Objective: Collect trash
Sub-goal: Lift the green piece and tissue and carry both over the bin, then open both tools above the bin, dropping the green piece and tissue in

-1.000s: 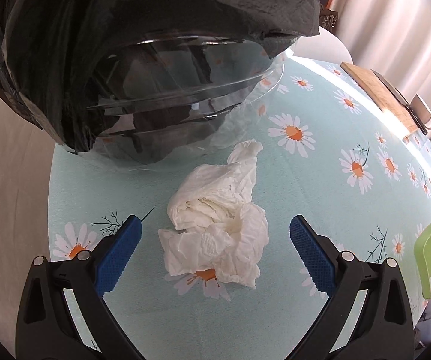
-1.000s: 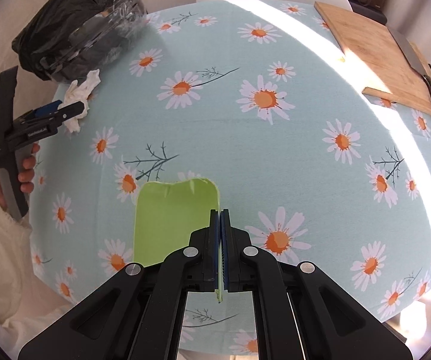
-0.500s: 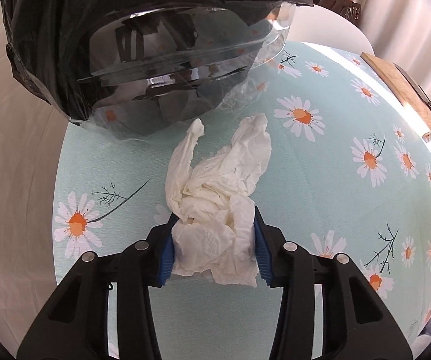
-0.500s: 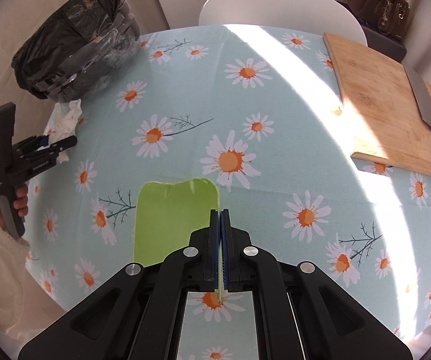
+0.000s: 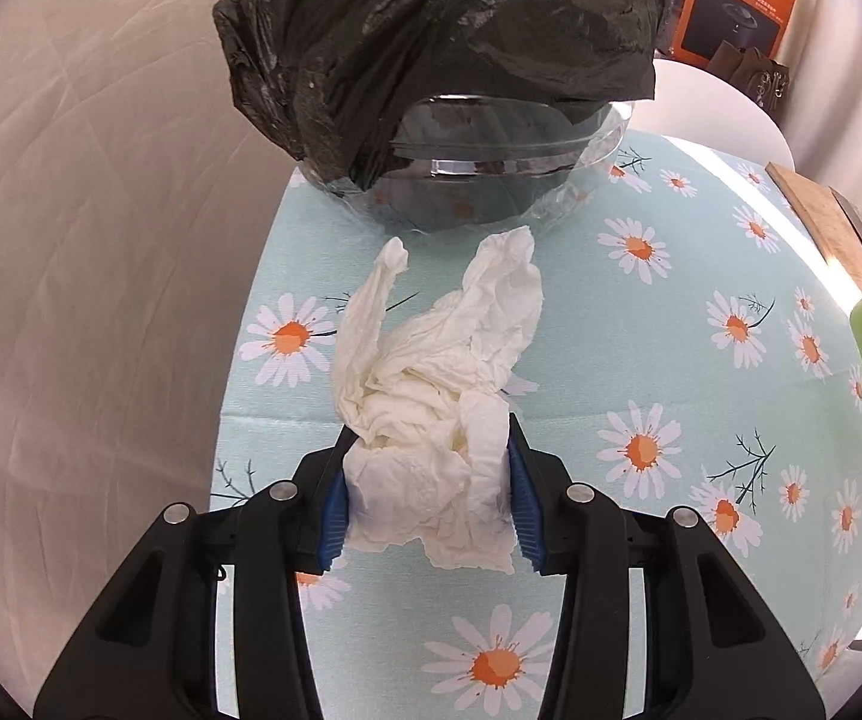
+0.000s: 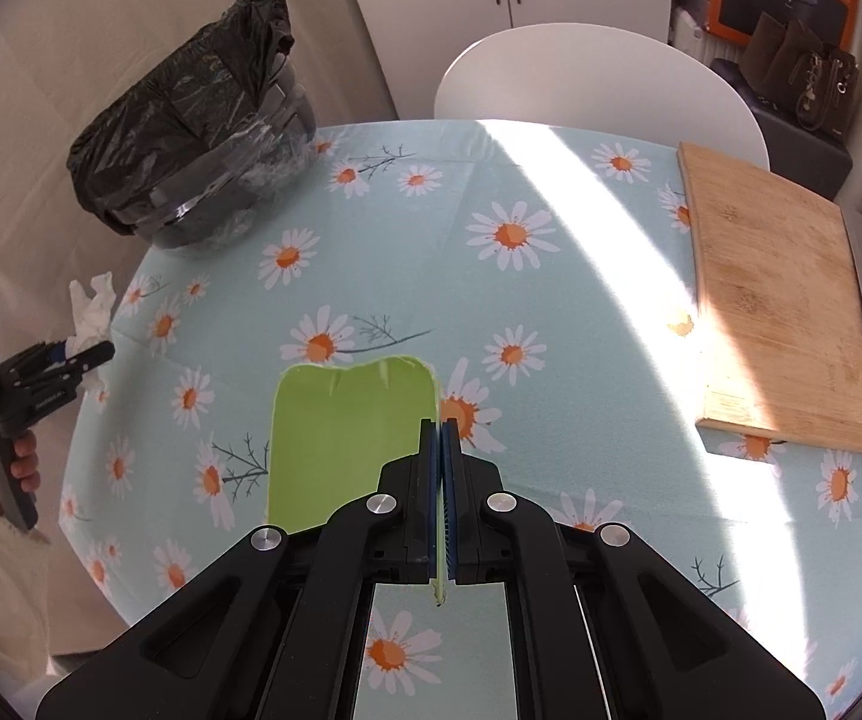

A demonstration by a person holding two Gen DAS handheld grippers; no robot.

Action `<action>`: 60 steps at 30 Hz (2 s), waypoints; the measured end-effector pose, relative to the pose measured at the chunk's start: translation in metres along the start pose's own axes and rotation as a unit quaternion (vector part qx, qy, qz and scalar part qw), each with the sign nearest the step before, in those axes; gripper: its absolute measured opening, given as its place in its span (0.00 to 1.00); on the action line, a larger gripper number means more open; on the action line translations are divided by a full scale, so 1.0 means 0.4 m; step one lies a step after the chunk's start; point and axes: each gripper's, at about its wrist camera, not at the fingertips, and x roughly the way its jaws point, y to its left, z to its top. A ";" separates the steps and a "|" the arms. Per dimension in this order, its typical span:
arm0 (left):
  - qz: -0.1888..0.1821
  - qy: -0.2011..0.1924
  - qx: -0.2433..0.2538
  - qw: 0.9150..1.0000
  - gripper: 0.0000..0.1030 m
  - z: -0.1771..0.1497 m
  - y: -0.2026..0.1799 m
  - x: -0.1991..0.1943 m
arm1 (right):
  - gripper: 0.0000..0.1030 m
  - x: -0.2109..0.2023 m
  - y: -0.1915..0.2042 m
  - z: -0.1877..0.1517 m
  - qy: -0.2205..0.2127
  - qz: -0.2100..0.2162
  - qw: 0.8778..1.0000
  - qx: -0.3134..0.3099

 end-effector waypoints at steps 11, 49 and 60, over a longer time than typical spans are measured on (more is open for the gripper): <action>0.078 -0.050 -0.070 0.993 0.44 0.034 0.151 -0.207 | 0.02 -0.087 0.094 0.130 -0.062 0.033 0.995 -0.066; -0.006 -0.012 0.095 0.995 0.44 0.596 0.055 -0.024 | 0.02 -0.025 0.422 0.670 -0.135 0.046 0.976 -0.167; -0.029 0.037 0.170 0.984 0.44 0.650 0.080 0.087 | 0.02 0.130 0.488 0.734 -0.076 0.045 0.966 -0.243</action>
